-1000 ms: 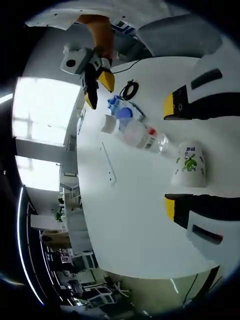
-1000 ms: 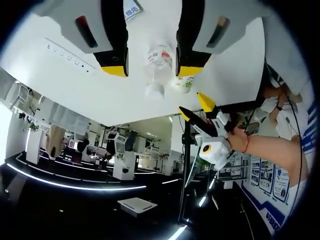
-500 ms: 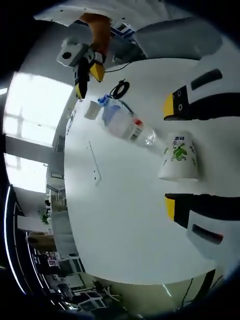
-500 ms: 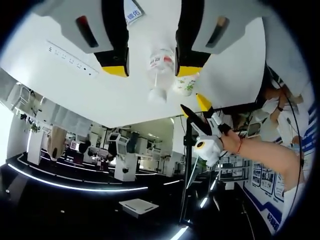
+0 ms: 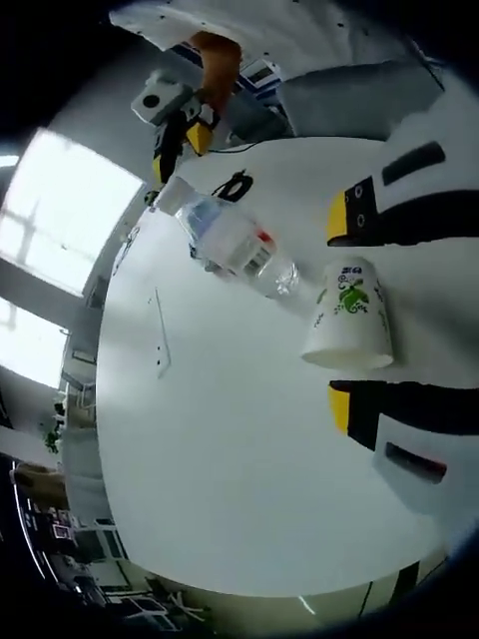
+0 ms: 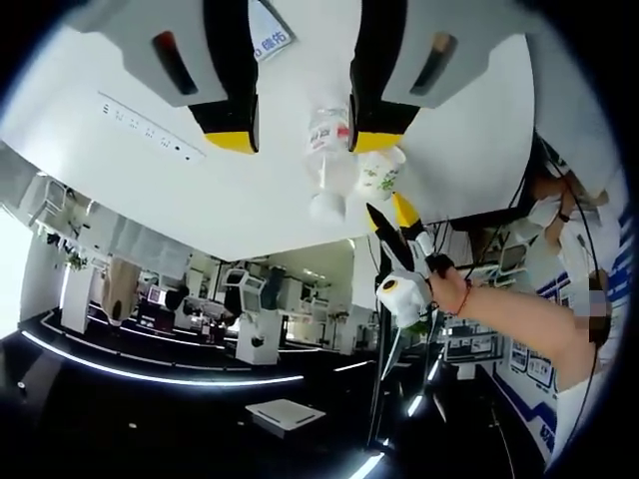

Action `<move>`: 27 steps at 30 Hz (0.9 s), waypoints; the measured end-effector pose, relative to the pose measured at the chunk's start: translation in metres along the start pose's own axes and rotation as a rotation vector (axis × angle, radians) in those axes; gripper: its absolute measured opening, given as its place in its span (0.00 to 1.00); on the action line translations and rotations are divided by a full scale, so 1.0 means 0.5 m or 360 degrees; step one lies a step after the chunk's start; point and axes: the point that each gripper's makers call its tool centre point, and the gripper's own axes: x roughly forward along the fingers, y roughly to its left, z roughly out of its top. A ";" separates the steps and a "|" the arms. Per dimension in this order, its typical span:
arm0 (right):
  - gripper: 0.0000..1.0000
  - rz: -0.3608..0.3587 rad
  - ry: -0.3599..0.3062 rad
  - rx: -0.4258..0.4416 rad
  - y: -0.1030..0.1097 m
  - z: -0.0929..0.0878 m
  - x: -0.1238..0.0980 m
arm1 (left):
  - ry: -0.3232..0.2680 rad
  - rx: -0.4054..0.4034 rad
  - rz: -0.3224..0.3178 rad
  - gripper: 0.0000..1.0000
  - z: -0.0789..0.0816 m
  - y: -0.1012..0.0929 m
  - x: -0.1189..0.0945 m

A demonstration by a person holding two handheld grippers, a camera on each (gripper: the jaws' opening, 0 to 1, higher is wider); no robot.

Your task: Arrange the tabletop items into an orderly group along one side of the table until the central work area is clear of visible clutter.

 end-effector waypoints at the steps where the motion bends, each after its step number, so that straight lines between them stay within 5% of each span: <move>1: 0.34 -0.0001 -0.0002 0.0004 0.000 -0.001 -0.001 | 0.0008 -0.0024 -0.0021 0.53 0.001 -0.002 0.003; 27: 0.31 -0.0091 0.0002 0.0022 -0.032 -0.028 -0.034 | 0.0264 -0.0249 -0.0273 0.39 -0.028 0.004 0.048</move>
